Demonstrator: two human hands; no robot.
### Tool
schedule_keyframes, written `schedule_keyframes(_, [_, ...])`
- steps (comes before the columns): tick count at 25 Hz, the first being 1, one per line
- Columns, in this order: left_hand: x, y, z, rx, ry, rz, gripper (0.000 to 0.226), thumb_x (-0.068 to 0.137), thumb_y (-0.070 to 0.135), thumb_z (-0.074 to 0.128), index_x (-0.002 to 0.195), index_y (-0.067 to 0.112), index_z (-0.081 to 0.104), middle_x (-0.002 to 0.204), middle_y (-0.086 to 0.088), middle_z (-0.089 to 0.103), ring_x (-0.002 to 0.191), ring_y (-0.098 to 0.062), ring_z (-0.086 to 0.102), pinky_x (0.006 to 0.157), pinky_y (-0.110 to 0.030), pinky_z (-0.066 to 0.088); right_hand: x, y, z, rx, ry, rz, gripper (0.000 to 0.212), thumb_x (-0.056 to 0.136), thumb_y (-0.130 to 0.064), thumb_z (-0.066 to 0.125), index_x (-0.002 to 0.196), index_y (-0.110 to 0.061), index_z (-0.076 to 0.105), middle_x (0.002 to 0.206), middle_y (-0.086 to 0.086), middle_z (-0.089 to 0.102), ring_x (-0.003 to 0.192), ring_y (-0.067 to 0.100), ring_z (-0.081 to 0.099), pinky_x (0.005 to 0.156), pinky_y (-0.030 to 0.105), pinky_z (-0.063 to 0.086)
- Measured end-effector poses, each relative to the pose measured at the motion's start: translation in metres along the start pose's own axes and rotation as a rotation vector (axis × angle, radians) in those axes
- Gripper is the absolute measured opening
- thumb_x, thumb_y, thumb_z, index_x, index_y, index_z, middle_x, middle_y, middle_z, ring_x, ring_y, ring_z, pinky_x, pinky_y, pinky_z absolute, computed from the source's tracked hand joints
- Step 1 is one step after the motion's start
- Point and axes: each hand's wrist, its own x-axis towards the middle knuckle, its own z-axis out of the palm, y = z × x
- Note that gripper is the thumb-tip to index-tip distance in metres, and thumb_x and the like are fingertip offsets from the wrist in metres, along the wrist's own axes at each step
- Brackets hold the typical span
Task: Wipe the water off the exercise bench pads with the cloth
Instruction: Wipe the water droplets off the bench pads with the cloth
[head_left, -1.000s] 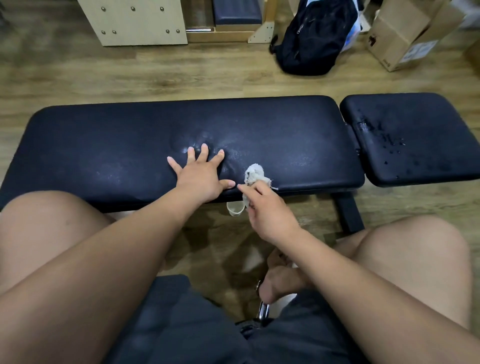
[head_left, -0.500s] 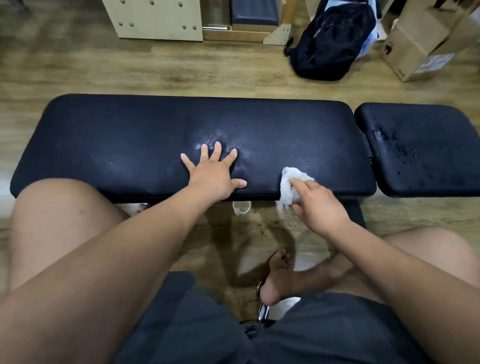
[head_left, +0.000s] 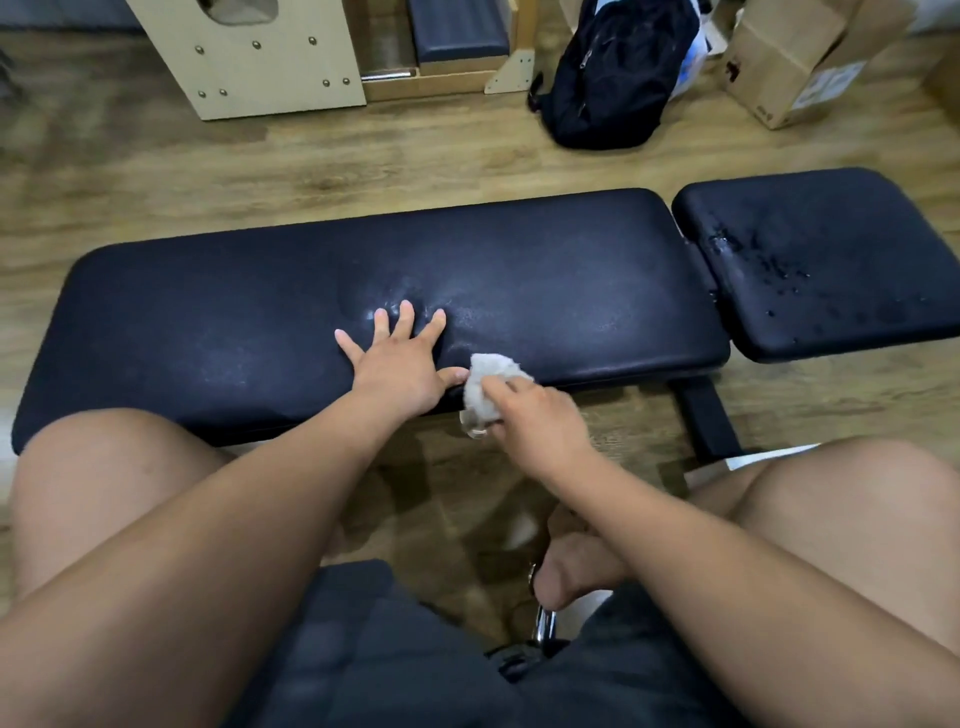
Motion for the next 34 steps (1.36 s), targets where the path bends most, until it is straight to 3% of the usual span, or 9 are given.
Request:
schedule_keyframes(2, [0.000, 0.000, 0.001, -0.002, 0.005, 0.008, 0.081, 0.088, 0.071, 0.041, 0.153, 0.041, 0.004, 0.164, 0.002, -0.005, 0.150, -0.030, -0.008, 0.109, -0.074, -0.001, -0.012, 0.044, -0.007, -0.079, 0.008, 0.013, 0.045, 0.057, -0.025, 0.081, 0.097, -0.014, 0.062, 0.077, 0.014, 0.067, 0.050, 0.037, 0.062, 0.043, 0.034, 0.045])
schedule_keyframes(7, [0.001, -0.002, 0.004, 0.013, 0.037, 0.017, 0.080, 0.088, 0.072, 0.040, 0.153, 0.040, 0.005, 0.164, 0.000, -0.002, 0.150, -0.031, -0.006, 0.111, -0.071, 0.001, -0.040, 0.139, -0.038, -0.001, 0.064, 0.481, 0.039, 0.074, -0.024, 0.069, 0.107, -0.016, 0.051, 0.095, 0.018, 0.065, 0.082, 0.041, 0.062, 0.066, 0.042, 0.050])
schedule_keyframes(14, [-0.006, -0.003, 0.004, -0.009, 0.087, 0.025, 0.076, 0.089, 0.072, 0.036, 0.153, 0.039, 0.012, 0.164, -0.002, 0.004, 0.150, -0.028, -0.001, 0.112, -0.070, 0.001, -0.026, 0.098, -0.033, 0.152, 0.136, 0.520, 0.043, 0.075, -0.018, 0.066, 0.115, -0.014, 0.052, 0.103, 0.020, 0.064, 0.093, 0.043, 0.058, 0.077, 0.042, 0.049])
schedule_keyframes(19, [-0.054, -0.006, 0.026, -0.074, 0.207, 0.046, 0.064, 0.095, 0.054, 0.045, 0.151, 0.035, 0.022, 0.163, 0.002, 0.012, 0.151, -0.017, 0.005, 0.112, -0.071, -0.001, -0.007, 0.018, 0.000, 0.222, 0.002, 0.203, 0.057, 0.079, -0.018, 0.063, 0.133, -0.022, 0.046, 0.119, 0.016, 0.062, 0.104, 0.038, 0.059, 0.087, 0.042, 0.050])
schedule_keyframes(24, [-0.084, -0.003, 0.035, -0.255, 0.286, 0.005, 0.053, 0.094, 0.038, 0.052, 0.145, 0.030, 0.038, 0.157, 0.005, 0.031, 0.148, -0.012, 0.019, 0.113, -0.065, -0.009, 0.013, -0.011, 0.000, 0.125, -0.079, 0.260, 0.054, 0.084, -0.020, 0.060, 0.134, -0.019, 0.038, 0.122, 0.015, 0.058, 0.109, 0.037, 0.055, 0.089, 0.044, 0.049])
schedule_keyframes(26, [-0.092, 0.000, 0.041, -0.312, 0.332, -0.012, 0.049, 0.091, 0.028, 0.054, 0.140, 0.025, 0.045, 0.151, 0.005, 0.041, 0.145, -0.013, 0.027, 0.116, -0.062, -0.008, 0.021, -0.031, 0.002, 0.152, -0.102, 0.142, 0.042, 0.088, -0.019, 0.055, 0.128, -0.019, 0.042, 0.117, 0.014, 0.059, 0.107, 0.036, 0.057, 0.086, 0.042, 0.049])
schedule_keyframes(29, [-0.101, -0.011, 0.041, -0.484, 0.390, -0.140, 0.042, 0.086, 0.012, 0.050, 0.126, 0.023, 0.050, 0.133, 0.008, 0.052, 0.131, -0.013, 0.040, 0.119, -0.056, 0.000, 0.035, -0.077, 0.013, 0.241, -0.117, 0.021, 0.018, 0.094, -0.018, 0.042, 0.112, -0.018, 0.045, 0.108, 0.014, 0.059, 0.099, 0.035, 0.059, 0.079, 0.042, 0.047])
schedule_keyframes(31, [-0.104, -0.020, 0.040, -0.515, 0.403, -0.166, 0.044, 0.086, 0.010, 0.050, 0.128, 0.022, 0.052, 0.132, 0.007, 0.053, 0.128, -0.016, 0.043, 0.120, -0.050, 0.008, 0.041, -0.090, 0.016, 0.233, -0.107, 0.041, 0.015, 0.094, -0.017, 0.042, 0.109, -0.016, 0.046, 0.107, 0.014, 0.059, 0.097, 0.035, 0.059, 0.077, 0.041, 0.046])
schedule_keyframes(34, [-0.107, -0.026, 0.047, -0.641, 0.430, -0.149, 0.047, 0.083, 0.006, 0.051, 0.130, 0.014, 0.054, 0.131, -0.003, 0.055, 0.121, -0.025, 0.050, 0.110, -0.041, 0.033, 0.042, -0.085, 0.019, 0.200, -0.103, -0.034, 0.016, 0.093, -0.015, 0.045, 0.109, -0.017, 0.046, 0.104, 0.012, 0.059, 0.094, 0.033, 0.059, 0.072, 0.037, 0.043])
